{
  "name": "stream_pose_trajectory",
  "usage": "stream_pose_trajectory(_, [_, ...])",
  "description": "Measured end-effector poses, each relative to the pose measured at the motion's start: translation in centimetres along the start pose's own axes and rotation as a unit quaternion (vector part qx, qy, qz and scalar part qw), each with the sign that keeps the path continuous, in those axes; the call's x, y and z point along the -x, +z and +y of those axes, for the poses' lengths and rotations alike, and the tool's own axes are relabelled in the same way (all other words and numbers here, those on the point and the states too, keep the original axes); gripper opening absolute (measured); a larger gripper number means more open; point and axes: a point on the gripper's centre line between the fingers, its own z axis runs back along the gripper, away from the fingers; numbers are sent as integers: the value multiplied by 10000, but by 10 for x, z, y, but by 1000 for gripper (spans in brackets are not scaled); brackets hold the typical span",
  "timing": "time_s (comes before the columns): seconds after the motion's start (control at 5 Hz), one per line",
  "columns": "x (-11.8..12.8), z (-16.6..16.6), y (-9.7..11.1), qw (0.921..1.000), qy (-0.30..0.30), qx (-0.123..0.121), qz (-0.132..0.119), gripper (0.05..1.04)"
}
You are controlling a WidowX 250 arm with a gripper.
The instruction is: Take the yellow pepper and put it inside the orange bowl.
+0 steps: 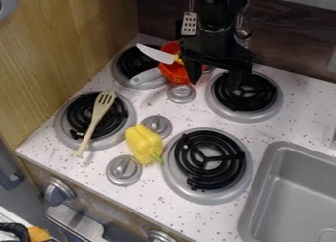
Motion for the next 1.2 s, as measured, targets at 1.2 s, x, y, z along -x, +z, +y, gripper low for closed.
stream_pose_trajectory(1.2, [72,55,1,9261,3264,-1587,1029,999])
